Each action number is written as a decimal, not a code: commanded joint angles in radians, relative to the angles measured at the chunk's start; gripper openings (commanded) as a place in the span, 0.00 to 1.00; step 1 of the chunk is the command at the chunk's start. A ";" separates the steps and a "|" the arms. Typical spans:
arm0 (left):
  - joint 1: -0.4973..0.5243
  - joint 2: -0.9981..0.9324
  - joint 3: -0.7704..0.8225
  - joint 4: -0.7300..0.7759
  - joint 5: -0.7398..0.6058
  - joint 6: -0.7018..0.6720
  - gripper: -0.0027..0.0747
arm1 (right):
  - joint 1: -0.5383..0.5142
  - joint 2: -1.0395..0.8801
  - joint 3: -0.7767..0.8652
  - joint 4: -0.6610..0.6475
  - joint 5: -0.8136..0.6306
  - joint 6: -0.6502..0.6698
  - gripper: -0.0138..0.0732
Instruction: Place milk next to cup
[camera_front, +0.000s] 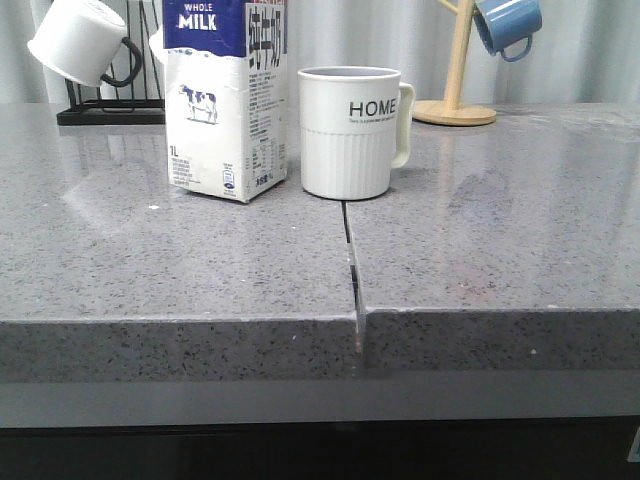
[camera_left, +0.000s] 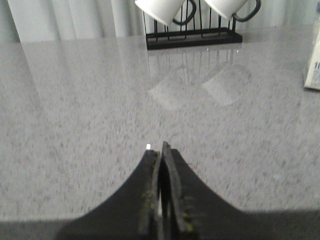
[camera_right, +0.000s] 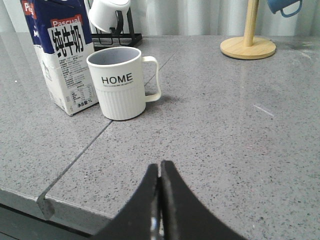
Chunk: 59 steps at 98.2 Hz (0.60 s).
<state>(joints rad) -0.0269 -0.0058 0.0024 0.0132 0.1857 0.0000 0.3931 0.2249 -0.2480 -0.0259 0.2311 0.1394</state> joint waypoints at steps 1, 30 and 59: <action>0.005 -0.031 0.042 -0.023 -0.178 0.006 0.01 | -0.002 0.008 -0.027 0.000 -0.076 -0.008 0.08; 0.005 -0.031 0.040 -0.024 -0.170 0.006 0.01 | -0.002 0.008 -0.027 0.000 -0.075 -0.008 0.08; 0.005 -0.031 0.040 -0.024 -0.170 0.006 0.01 | -0.002 0.008 -0.027 0.000 -0.076 -0.008 0.08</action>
<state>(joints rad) -0.0222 -0.0058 0.0024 0.0000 0.1046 0.0055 0.3931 0.2249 -0.2480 -0.0259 0.2311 0.1394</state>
